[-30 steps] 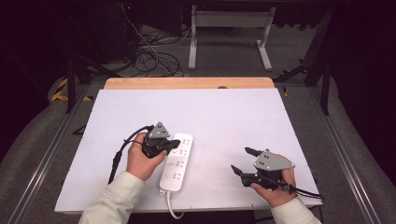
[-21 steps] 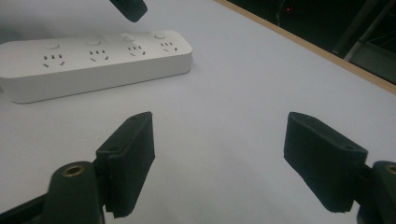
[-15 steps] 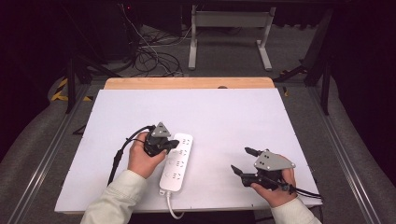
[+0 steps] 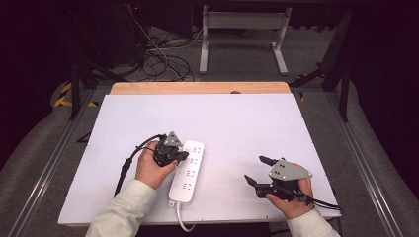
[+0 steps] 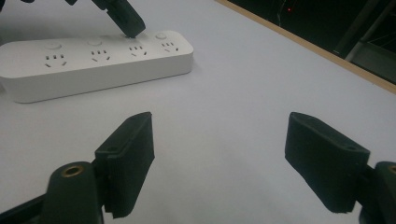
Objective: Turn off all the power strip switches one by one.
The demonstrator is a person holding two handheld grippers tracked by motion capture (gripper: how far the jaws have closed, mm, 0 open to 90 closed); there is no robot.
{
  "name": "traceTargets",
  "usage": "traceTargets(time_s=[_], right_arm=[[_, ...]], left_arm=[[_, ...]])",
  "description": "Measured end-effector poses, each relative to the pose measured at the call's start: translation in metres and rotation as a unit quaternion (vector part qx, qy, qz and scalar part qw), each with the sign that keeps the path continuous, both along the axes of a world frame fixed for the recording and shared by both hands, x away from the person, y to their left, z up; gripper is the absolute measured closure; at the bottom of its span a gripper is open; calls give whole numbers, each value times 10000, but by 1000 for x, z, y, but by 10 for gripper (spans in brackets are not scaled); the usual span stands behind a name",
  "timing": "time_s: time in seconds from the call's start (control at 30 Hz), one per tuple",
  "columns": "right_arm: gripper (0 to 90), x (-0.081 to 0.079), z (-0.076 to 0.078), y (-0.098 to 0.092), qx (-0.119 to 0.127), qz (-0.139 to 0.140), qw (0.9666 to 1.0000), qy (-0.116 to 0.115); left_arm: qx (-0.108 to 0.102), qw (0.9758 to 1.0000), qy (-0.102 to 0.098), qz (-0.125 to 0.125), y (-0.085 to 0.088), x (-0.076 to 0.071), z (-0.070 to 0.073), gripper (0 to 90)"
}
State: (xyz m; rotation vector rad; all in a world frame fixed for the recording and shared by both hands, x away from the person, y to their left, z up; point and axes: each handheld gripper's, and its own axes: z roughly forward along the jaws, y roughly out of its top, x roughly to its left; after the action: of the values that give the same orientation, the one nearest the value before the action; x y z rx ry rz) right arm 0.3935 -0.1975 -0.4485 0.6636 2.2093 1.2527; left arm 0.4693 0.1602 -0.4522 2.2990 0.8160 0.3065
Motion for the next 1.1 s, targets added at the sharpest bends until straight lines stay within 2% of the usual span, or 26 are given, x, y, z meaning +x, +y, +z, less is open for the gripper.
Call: traceTargets(time_s=[0.23,0.53,0.63,0.77,1.0,1.1], right_arm=[[243,0,0,0,-11,17,10000,25],[244,0,0,0,-8,22,10000,29],[244,0,0,0,2,22,10000,38],[244,-1,0,0,13,33,10000,37],[245,-1,0,1,26,39,10000,33],[245,-1,-1,1,39,45,10000,53]], left_arm=[[56,10000,-27,-3,0,-1,-2,900],[26,10000,0,-53,-1,-3,-3,900],[119,9999,-81,-73,-3,-5,-3,900],[157,9998,-120,-55,-4,-6,-3,900],[140,9999,-77,14,-4,-7,-3,900],[253,9994,-212,34,-8,-9,-4,900]])
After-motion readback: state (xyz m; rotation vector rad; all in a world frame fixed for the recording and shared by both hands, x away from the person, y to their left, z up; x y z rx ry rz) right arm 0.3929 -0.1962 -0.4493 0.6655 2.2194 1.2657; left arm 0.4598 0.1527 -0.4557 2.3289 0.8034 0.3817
